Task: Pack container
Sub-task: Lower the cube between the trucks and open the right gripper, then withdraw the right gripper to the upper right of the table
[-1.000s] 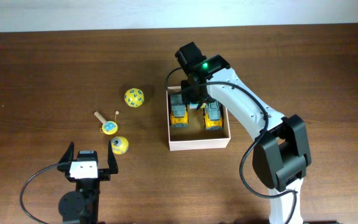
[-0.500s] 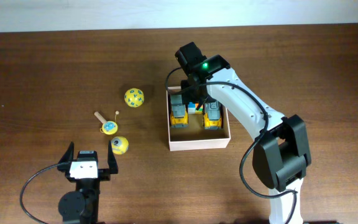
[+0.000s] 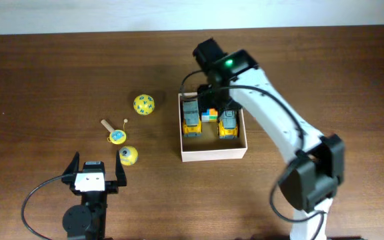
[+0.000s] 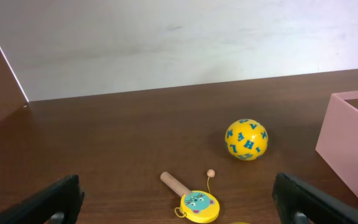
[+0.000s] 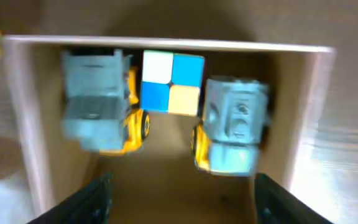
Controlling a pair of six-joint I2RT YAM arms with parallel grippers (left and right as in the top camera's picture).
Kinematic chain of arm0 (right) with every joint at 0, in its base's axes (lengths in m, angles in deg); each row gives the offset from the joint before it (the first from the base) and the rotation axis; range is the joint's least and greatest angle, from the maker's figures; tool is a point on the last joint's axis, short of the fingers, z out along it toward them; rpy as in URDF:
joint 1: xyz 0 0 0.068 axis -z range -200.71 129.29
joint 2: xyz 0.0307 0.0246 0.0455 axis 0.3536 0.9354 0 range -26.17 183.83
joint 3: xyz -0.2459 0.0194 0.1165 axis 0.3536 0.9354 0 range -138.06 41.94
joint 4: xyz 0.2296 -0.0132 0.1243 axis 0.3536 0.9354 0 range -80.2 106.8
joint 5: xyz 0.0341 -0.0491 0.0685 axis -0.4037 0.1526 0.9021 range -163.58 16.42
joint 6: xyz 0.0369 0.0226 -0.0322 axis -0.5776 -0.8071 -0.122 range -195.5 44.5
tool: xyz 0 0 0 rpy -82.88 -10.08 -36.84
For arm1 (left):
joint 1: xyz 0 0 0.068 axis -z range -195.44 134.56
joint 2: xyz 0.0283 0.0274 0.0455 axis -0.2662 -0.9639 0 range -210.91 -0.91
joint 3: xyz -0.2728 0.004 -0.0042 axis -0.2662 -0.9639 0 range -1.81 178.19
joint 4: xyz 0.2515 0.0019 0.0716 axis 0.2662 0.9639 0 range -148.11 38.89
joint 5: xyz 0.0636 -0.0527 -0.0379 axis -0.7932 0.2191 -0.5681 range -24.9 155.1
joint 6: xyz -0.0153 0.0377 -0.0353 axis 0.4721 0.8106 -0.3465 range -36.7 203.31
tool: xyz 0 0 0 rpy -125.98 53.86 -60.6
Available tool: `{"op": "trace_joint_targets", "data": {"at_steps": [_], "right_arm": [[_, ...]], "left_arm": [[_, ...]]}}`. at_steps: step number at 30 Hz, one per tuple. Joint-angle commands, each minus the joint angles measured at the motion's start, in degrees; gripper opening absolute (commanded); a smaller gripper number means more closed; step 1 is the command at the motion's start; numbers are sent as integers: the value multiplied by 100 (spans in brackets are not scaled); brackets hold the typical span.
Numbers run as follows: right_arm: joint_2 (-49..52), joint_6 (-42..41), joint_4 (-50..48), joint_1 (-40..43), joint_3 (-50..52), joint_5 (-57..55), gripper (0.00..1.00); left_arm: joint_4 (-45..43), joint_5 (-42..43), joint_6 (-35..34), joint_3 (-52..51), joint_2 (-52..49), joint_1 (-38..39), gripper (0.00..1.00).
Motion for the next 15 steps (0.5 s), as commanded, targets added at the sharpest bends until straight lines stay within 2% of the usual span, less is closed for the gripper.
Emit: {"op": "trace_joint_targets", "data": {"at_steps": [1, 8, 12, 15], "right_arm": [[-597, -26, 184, 378, -282, -118, 70], [-1121, 20, 708, 1655, -289, -409, 84], [-1152, 129, 949, 2492, -289, -417, 100], [-1126, 129, 1078, 2986, -282, -417, 99]], "left_arm": [[0, 55, 92, -44, 17, 22, 99], [0, 55, 92, -44, 17, 22, 99], [0, 55, 92, -44, 17, 22, 99], [0, 55, 92, -44, 17, 22, 99]]}}
